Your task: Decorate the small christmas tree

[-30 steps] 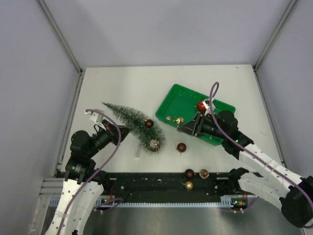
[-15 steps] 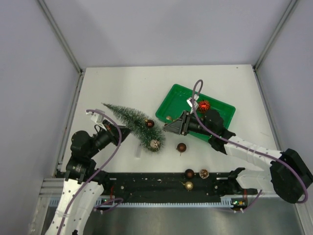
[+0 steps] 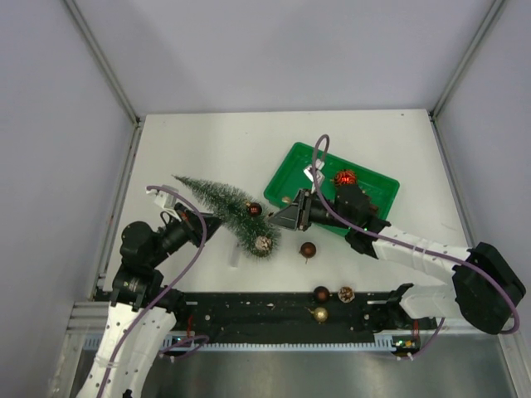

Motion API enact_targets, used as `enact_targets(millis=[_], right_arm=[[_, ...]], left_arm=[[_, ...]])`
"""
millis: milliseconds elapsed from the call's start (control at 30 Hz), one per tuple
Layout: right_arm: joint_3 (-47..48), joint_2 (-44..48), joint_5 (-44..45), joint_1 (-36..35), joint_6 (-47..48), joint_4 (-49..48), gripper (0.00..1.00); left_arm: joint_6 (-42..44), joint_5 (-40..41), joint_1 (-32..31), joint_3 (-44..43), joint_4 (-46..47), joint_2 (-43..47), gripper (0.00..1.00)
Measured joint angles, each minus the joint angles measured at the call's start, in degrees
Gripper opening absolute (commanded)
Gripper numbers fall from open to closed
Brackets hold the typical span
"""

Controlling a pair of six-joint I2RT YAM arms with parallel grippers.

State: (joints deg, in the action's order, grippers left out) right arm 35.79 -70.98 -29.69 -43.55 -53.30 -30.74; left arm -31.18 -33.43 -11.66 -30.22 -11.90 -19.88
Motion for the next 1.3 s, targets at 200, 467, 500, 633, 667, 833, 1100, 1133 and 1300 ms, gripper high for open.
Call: enact_targets(millis=[200, 467, 500, 633, 667, 833, 1100, 1133, 1300], right_arm=[[0.02, 0.0, 1.62, -0.11, 3.04, 6.19, 0.27], [-0.02, 1.53, 6.51, -0.15, 7.17, 14.82, 0.27], [-0.02, 1.57, 6.78, -0.15, 7.3, 15.13, 0.27], [0.04, 1.57, 8.24, -0.44, 8.48, 17.05, 0.27], [0.22, 1.57, 8.63, -0.63, 8.76, 17.77, 0.27], [2.08, 1.6, 10.01, -1.09, 9.75, 19.65, 0.27], [6.45, 3.28, 12.66, -1.25, 10.49, 20.2, 0.25], [6.8, 3.32, 12.9, -1.25, 10.64, 19.91, 0.25], [7.08, 3.21, 13.18, -1.29, 10.71, 19.52, 0.25]], left_arm=[[0.0, 0.0, 0.0, 0.09, 0.2, 0.02, 0.0], [-0.24, -0.04, 0.0, 0.11, 0.26, 0.11, 0.0], [-0.26, -0.09, 0.0, 0.11, 0.28, 0.11, 0.0], [-0.26, -0.2, 0.0, 0.11, 0.28, 0.11, 0.0], [-0.26, -0.2, 0.0, 0.11, 0.28, 0.11, 0.0], [-0.26, -0.24, 0.0, 0.11, 0.31, 0.11, 0.0], [-0.42, -1.29, 0.0, 0.11, 0.37, 0.11, 0.0], [-0.44, -1.51, 0.0, 0.11, 0.39, 0.11, 0.0], [-0.46, -2.21, 0.0, 0.11, 0.57, 0.11, 0.0]])
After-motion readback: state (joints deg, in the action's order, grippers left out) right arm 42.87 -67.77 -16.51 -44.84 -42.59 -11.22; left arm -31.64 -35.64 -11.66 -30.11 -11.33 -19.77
